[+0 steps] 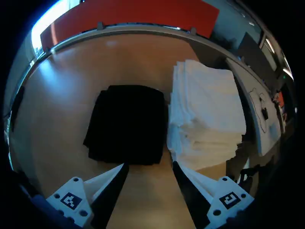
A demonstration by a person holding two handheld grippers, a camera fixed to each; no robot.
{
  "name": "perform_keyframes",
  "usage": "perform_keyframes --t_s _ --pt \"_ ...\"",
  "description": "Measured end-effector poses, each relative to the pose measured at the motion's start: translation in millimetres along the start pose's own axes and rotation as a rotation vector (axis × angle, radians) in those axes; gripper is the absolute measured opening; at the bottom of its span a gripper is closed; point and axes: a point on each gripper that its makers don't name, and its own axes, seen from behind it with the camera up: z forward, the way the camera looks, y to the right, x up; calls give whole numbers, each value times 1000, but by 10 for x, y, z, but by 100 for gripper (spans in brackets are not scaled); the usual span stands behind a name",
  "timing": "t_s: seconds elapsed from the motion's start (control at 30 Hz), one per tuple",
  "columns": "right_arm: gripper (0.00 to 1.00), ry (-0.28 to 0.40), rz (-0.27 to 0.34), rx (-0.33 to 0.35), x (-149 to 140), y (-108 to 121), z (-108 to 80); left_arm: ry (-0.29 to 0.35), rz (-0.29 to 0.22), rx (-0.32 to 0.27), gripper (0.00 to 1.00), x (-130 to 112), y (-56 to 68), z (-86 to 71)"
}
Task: Fold towel
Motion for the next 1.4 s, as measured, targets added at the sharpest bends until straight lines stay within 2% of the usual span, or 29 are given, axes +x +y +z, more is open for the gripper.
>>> perform_keyframes --t_s 0.17,0.4,0.7,1.0,1.2,1.4 --pt "100 34 10 10 50 -114 -95 7 3 -6 84 5 -10 -11" --pt "100 123 20 13 209 -288 -300 26 5 -12 84 38 -44 -11" --pt "100 303 40 3 593 -494 -627 66 16 -8 84 136 -99 9" --pt "100 494 96 20 993 -719 -888 119 16 -3 84 294 -172 54" --pt "100 627 150 6 1267 -786 -1041 176 18 4 84 455 -230 68" --pt "100 737 170 3 1494 -914 -1206 250 35 16 84 664 -272 60"
